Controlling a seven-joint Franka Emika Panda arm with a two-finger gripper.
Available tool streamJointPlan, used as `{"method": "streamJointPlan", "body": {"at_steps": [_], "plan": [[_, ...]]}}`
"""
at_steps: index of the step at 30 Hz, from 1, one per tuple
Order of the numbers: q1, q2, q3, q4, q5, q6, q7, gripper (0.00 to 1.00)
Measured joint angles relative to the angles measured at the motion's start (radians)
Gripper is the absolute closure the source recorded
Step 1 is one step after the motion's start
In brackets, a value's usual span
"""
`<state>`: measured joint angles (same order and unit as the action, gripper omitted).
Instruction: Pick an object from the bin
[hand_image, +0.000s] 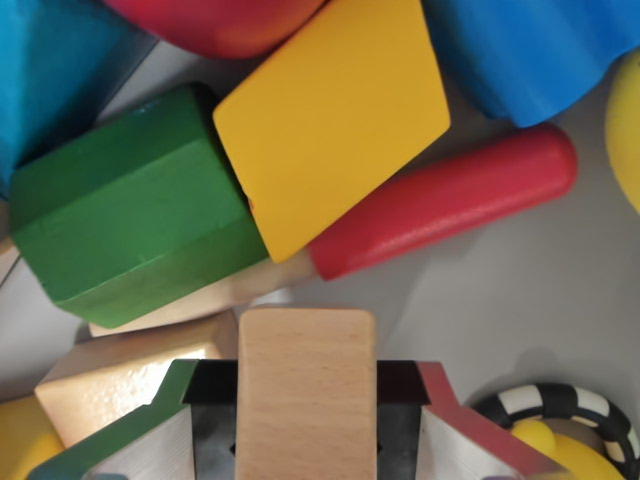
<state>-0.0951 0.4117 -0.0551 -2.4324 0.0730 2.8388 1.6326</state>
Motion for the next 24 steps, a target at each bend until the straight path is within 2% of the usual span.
{"method": "streamJointPlan", "body": {"at_steps": [12, 24], "plan": [[0.010, -0.080, -0.012, -0.016, -0.008, -0.063, 0.006, 1.00], [0.019, -0.200, -0.026, -0.030, -0.032, -0.166, 0.022, 1.00]]}}
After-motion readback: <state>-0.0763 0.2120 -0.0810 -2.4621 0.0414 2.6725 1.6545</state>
